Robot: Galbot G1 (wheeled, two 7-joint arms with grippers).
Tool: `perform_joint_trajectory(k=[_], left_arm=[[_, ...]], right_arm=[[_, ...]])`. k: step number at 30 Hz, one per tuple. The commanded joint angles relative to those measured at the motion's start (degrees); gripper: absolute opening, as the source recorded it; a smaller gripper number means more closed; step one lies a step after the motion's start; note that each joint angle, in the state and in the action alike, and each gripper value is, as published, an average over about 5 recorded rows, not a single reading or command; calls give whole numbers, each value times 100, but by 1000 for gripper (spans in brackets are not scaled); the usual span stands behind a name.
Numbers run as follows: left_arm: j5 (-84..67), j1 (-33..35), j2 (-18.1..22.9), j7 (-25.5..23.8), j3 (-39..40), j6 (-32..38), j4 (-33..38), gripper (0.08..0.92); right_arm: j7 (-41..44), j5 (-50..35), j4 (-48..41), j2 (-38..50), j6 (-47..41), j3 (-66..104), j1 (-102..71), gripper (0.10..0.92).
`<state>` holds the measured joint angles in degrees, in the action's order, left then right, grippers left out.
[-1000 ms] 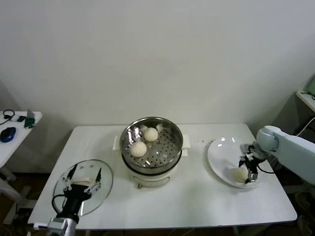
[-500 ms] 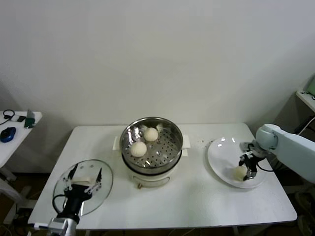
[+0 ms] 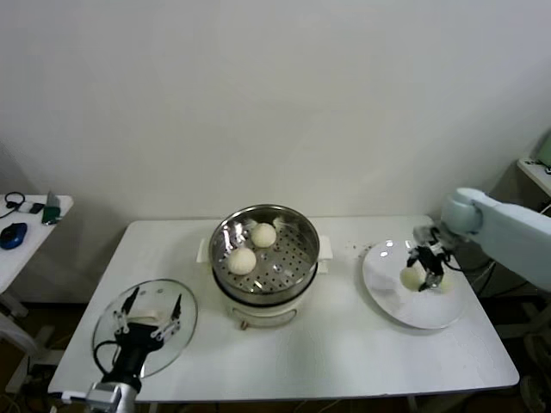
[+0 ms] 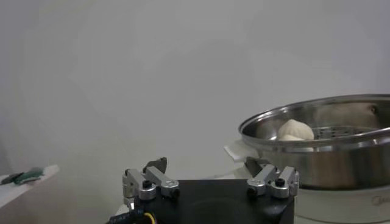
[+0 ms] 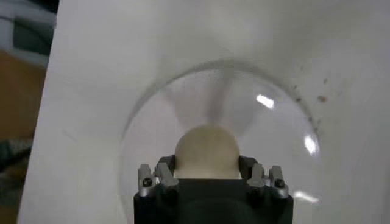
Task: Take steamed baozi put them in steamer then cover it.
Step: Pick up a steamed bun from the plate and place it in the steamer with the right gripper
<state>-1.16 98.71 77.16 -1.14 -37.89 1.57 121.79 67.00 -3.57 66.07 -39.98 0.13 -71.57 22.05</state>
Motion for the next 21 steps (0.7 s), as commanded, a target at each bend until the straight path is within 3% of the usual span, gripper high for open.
perform_joint_trajectory(k=[1,21], left_arm=[[8,27,-14,-5,26,2,36,823],[-69,119,-25,-10,41,-8,105,823]], right_arm=[[299,190,631,-939,1451,-1216,2347,675],[333,310,494,-3667,2805,-786,1957,687]])
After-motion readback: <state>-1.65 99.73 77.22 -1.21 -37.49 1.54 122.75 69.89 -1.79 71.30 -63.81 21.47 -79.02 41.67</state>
